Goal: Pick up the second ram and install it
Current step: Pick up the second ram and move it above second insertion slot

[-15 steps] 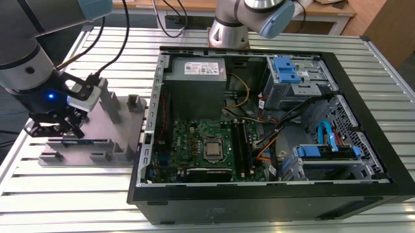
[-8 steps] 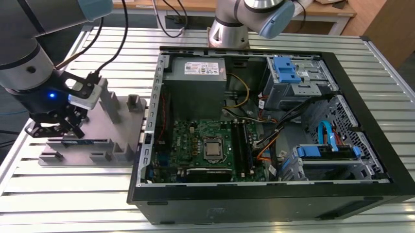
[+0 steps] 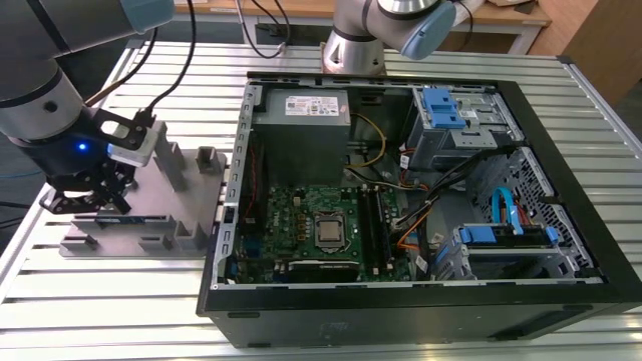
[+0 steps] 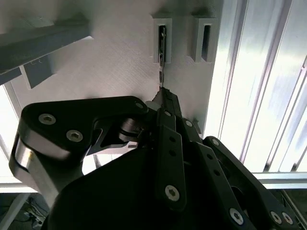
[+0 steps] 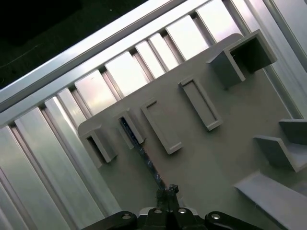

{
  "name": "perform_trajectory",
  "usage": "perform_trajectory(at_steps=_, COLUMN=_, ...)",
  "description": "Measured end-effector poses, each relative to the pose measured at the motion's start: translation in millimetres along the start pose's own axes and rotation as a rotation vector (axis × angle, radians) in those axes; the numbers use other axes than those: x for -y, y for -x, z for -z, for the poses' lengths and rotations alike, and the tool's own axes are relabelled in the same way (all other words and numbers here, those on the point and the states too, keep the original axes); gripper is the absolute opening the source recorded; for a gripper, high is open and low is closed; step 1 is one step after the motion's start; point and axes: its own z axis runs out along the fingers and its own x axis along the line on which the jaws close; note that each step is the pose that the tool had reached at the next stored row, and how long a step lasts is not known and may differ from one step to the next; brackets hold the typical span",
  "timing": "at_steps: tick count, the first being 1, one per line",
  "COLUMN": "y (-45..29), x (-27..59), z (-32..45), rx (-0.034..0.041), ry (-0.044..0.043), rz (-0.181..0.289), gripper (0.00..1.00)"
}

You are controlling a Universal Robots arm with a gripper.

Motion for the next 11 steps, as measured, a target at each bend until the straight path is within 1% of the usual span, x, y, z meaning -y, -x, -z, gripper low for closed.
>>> perform_trajectory(at_steps=11, y=0.0, x=0.0, z=0.0, rx=0.0006, ry=0.0008, rz=0.072, gripper=0.10)
